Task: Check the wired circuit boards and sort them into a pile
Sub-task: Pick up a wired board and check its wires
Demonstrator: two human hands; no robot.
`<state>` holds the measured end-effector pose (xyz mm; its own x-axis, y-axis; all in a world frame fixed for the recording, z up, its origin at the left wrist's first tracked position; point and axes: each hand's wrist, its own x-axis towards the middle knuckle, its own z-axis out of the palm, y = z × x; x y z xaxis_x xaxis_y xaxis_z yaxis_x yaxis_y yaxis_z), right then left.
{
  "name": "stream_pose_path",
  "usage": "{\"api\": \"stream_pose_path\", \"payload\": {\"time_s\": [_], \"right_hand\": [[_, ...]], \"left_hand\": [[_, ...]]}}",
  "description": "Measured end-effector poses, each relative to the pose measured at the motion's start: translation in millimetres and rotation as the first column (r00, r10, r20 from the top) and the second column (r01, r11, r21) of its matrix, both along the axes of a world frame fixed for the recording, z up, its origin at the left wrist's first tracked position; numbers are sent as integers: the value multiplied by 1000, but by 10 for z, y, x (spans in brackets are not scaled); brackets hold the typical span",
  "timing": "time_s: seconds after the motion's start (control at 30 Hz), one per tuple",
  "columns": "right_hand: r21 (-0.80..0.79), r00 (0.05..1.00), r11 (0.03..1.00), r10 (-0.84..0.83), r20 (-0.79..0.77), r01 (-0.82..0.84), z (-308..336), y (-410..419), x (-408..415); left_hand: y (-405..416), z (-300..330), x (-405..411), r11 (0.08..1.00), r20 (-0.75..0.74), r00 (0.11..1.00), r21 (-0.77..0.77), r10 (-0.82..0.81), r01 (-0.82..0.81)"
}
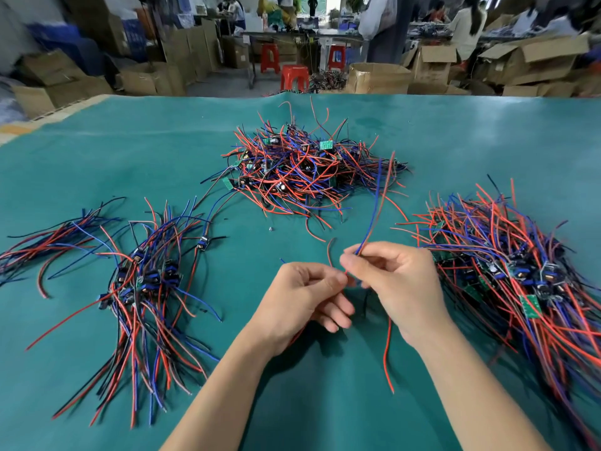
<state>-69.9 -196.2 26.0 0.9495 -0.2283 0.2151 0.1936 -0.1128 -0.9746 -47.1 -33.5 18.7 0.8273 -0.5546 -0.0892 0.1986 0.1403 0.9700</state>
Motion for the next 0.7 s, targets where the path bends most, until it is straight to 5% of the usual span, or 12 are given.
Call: {"api": "stream_pose_path", "payload": {"time_s": [0.27,0.47,0.57,0.7], "right_hand": [[400,978,892,-192,-87,210,156,-193,0],[498,891,762,-451,-50,414,504,-434,-78],[392,882,820,-469,39,418,850,-675,-180],[-184,869,860,-492,-55,475,1213,-1367,-182]], "left_hand": [[27,72,-49,981,86,981,108,-173,163],[30,84,-62,968,102,970,138,-223,208],[29,58,-40,985,95,982,71,-164,157],[16,40,-7,997,18,1000,-76,-11,13]]}}
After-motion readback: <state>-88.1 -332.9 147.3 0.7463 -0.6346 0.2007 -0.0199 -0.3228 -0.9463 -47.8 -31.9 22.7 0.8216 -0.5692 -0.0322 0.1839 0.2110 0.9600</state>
